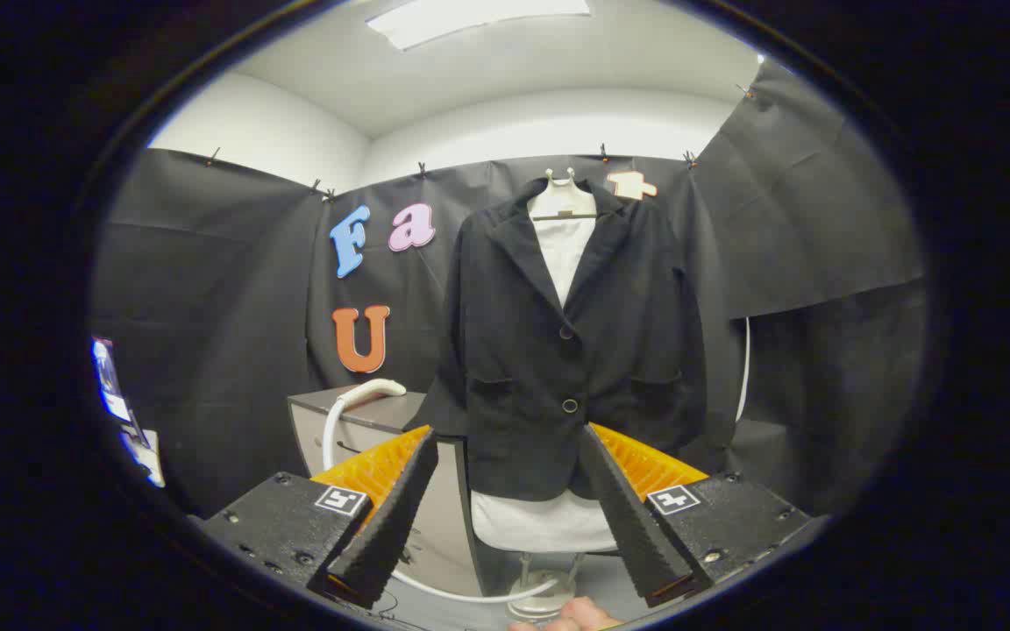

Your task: Iron the clothes twice with a garment steamer, once on the left side and once on the right side.

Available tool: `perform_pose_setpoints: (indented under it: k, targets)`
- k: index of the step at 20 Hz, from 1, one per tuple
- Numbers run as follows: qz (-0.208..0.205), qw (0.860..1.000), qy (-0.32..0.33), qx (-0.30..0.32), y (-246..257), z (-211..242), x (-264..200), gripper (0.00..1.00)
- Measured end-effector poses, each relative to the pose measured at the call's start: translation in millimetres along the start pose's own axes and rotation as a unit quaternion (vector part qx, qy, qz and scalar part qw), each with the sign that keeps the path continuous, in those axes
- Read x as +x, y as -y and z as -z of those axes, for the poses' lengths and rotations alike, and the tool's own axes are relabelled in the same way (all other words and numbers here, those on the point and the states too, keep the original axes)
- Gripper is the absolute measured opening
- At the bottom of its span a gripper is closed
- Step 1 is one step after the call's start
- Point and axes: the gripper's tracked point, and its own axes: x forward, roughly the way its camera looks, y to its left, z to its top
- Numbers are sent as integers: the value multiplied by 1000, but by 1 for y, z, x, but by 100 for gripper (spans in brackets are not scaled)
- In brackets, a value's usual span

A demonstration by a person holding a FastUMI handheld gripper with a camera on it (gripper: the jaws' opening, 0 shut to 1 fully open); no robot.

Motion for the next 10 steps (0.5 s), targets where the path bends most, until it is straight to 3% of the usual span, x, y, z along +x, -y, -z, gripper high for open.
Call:
perform_pose_setpoints:
  k: [10]
  targets:
    - [4, 1000, -8, 15, -25, 1, -2, 100]
